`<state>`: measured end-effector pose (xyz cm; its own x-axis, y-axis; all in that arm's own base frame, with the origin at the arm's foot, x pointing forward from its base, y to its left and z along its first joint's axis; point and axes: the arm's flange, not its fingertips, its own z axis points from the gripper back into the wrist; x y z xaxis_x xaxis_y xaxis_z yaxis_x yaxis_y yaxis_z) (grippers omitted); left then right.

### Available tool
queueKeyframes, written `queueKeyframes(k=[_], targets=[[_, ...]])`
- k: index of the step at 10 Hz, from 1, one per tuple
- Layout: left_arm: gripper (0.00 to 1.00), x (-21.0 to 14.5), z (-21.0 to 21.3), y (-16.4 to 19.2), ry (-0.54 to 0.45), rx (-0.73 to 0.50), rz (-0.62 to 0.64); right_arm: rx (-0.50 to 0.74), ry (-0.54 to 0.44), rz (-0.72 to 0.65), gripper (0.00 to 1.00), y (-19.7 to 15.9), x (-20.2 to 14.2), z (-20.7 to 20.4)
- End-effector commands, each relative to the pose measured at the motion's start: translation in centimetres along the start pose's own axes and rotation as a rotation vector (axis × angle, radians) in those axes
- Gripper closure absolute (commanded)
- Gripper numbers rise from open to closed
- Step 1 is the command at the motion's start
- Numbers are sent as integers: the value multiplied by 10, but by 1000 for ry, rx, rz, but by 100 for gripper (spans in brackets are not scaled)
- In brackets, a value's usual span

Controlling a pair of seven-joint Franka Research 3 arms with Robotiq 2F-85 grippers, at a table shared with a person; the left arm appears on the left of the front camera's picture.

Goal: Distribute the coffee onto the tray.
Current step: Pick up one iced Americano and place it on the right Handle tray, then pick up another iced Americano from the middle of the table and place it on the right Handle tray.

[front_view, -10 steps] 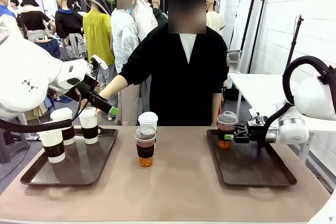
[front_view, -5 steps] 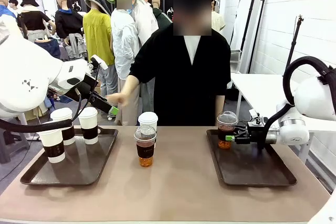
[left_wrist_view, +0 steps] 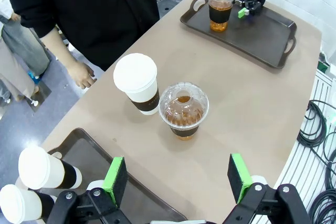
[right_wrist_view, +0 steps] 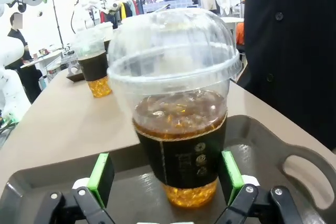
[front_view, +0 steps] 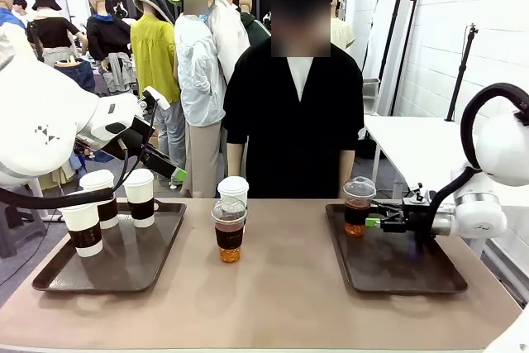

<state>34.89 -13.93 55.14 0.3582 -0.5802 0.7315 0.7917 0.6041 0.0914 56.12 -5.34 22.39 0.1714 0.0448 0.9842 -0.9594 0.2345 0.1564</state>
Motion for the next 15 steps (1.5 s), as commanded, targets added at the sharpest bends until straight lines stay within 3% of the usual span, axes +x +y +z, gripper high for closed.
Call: queueKeyframes(k=[1,5,6,7,15], targets=[[0,-1,0,1,-3,-3,4,-81,-10,7,0,19,1,14],[0,-1,0,1,-3,-3,4,-135,8,10,0,34,10,23],[0,-1,0,1,-3,-3,4,-116,48,27,0,31,21,0],[0,-1,0,1,-3,-3,4,-78,12,-12,0,25,6,30],[0,-1,0,1,-3,-3,4,-78,12,-12,0,25,6,30]])
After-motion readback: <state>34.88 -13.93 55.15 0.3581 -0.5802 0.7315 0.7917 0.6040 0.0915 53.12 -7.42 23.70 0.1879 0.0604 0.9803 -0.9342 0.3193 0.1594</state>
